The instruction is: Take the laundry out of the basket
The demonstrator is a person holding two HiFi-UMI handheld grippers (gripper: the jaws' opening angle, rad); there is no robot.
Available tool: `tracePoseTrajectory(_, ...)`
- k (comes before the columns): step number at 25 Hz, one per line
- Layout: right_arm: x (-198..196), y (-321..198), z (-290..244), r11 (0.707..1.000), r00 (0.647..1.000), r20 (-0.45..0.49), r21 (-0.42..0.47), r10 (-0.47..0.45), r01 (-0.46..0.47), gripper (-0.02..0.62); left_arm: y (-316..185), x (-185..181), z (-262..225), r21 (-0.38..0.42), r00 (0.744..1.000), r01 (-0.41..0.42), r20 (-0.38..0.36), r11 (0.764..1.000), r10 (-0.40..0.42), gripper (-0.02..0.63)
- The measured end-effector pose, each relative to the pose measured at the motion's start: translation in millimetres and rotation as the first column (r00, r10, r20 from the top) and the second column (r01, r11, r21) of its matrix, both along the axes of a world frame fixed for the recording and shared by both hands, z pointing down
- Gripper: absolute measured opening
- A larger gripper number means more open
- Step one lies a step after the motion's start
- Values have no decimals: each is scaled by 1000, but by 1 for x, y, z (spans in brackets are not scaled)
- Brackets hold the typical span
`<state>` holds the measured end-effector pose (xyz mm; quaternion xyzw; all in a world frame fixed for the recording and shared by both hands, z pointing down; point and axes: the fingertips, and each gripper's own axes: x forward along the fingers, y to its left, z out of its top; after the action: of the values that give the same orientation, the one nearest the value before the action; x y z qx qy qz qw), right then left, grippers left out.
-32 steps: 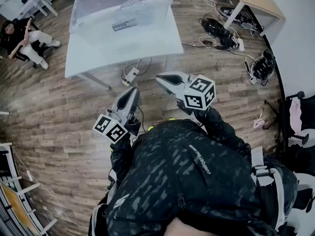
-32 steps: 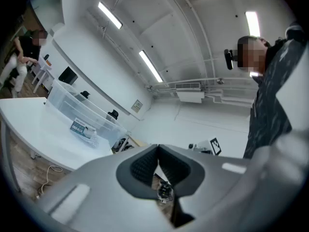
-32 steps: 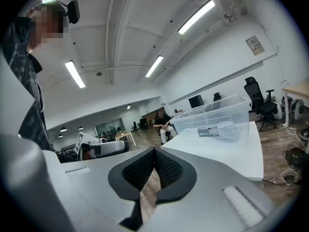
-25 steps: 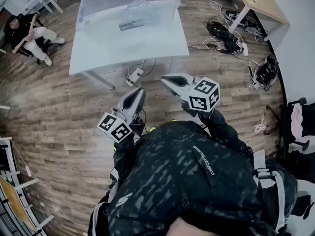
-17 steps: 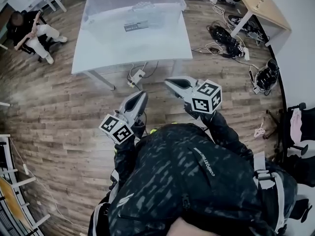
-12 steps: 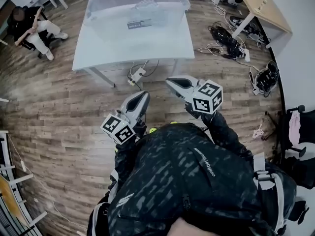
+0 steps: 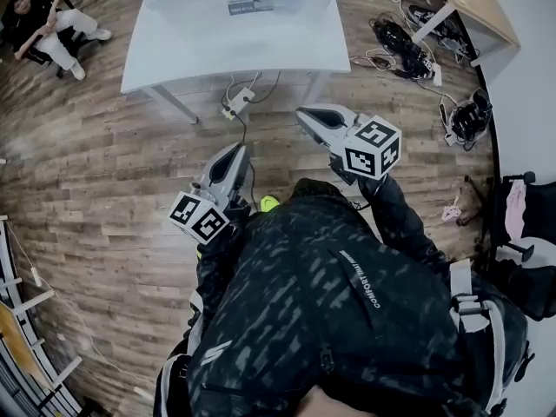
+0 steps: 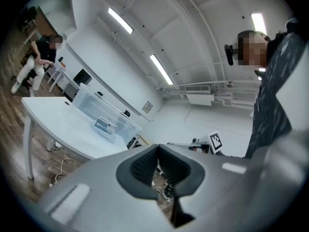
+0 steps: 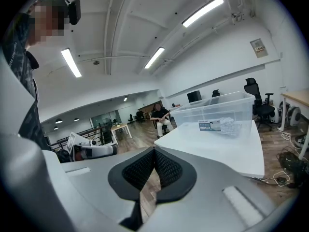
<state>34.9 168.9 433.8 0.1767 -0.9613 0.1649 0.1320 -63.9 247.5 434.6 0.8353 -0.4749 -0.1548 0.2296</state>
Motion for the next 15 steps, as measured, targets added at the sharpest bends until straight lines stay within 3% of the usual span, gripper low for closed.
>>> tracePoseTrajectory(7,-15,-16,-3,1000,1000,9,3,13,-13,-2,4,-32,14,-48,998,57,-31,997,-59,11)
tracePoseTrajectory(15,-41,-52,-7,1000,999,45,21,-6,5,-2,-38,-34,6,-10,1000,18,-2,1000,-18,11)
